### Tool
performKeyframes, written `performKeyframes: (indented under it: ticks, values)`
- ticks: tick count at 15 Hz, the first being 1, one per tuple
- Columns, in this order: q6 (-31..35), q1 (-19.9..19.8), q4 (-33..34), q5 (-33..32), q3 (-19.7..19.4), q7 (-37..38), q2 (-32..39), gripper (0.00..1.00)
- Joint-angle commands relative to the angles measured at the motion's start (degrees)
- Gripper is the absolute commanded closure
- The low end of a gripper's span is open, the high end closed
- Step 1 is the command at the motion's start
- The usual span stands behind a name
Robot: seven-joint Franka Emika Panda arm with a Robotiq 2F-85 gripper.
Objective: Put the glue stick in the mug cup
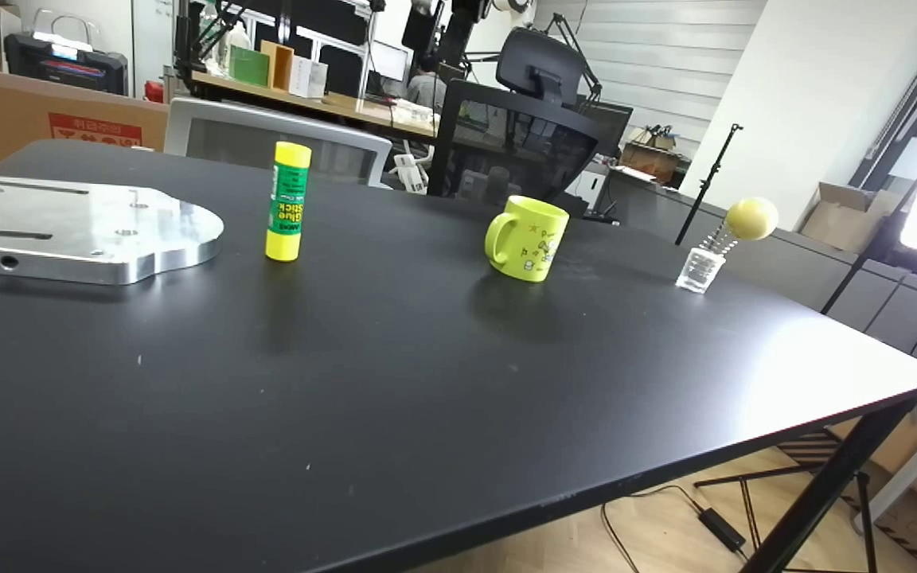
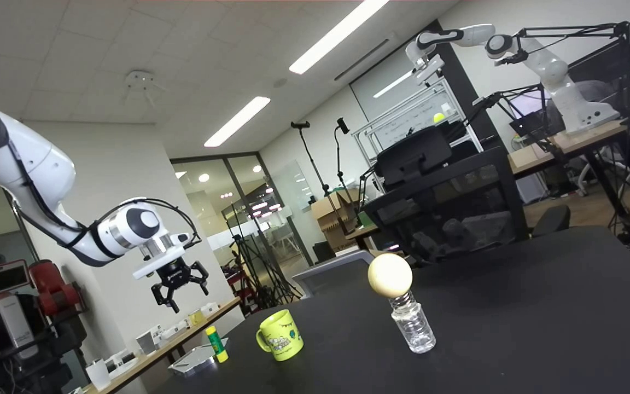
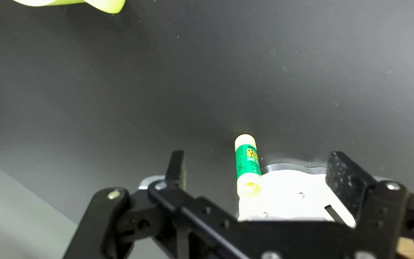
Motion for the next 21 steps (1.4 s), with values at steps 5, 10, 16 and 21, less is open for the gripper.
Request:
performKeyframes:
  ticks: [5,10,16,21]
  values:
    - [-0.45,0.35,1.69,-0.48,-0.50,0.50,1.16,0.00]
    - [-6.78,1.24,11.73,-1.50,-0.81,-2.93,8.29,0.00]
    - [-15.29,4.79,28.58,-4.28,-1.24,-7.26,18.90,0.00]
    - [-20.29,8.91,41.28,-5.80,-0.99,-11.91,27.58,0.00]
